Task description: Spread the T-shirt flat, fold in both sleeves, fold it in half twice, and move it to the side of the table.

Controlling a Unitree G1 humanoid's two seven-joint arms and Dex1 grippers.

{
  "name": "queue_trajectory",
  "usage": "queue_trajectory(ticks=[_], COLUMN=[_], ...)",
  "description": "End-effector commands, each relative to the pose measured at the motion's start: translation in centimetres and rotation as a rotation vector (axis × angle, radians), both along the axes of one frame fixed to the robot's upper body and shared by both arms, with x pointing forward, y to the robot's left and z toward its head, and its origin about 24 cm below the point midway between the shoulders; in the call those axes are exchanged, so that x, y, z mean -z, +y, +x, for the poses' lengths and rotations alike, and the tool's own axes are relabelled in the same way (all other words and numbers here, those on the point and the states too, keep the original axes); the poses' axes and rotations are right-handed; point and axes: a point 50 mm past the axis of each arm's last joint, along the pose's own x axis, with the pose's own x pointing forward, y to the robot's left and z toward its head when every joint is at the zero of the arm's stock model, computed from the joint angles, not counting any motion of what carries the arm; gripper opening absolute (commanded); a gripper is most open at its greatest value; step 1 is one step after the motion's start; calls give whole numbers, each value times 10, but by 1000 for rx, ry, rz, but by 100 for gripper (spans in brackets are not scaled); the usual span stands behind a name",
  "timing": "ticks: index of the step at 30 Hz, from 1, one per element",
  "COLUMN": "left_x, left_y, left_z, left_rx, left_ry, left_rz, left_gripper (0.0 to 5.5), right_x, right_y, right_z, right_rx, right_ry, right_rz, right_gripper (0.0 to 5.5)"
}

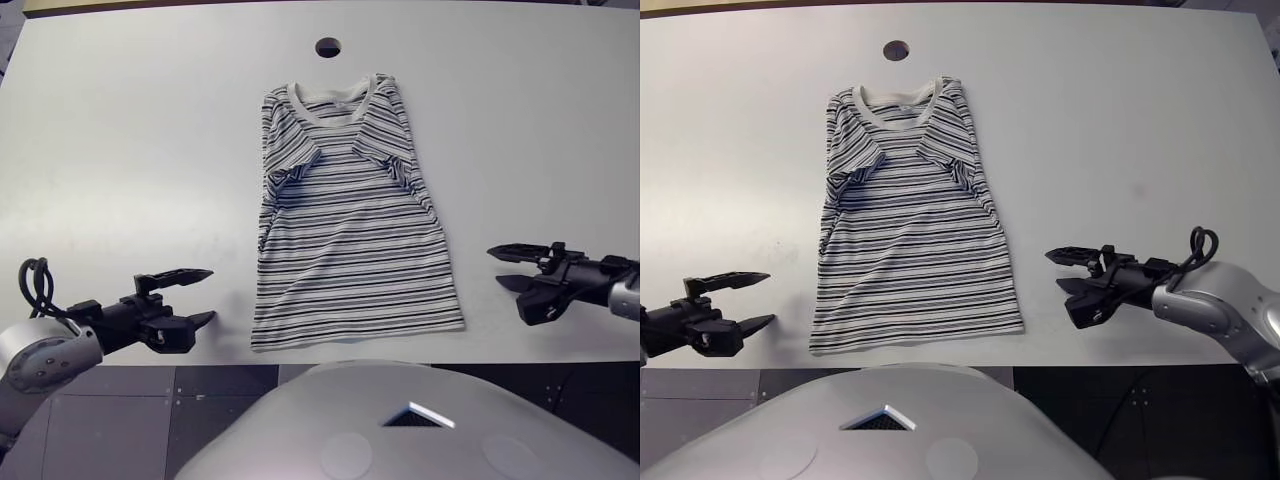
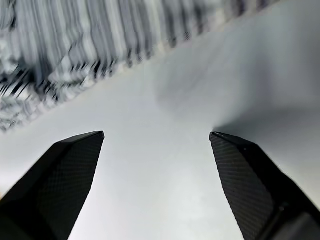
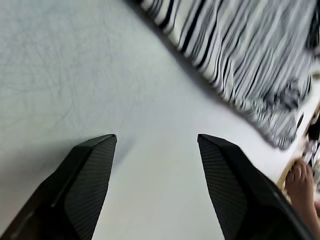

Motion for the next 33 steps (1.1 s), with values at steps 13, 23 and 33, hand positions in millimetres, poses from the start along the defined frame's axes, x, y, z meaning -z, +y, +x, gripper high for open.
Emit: queue_trajectory(ticks=[13,23,33], left_x=[33,43,41], left_y=[-47,-51,-48], left_z=[-5,-2,-7], left_rx=[250,287,252], left_ry=[175,186,191], left_rz=[-99,-129,-173], left_gripper=[394,314,160], right_x=[2,8,2], right_y=[54,64,64], right_z=[-8,-14,-19], right_rx=[-262,-299,-278], right_ry=[212,269,316], right_rz=[37,62,118], right_gripper=[302,282,127])
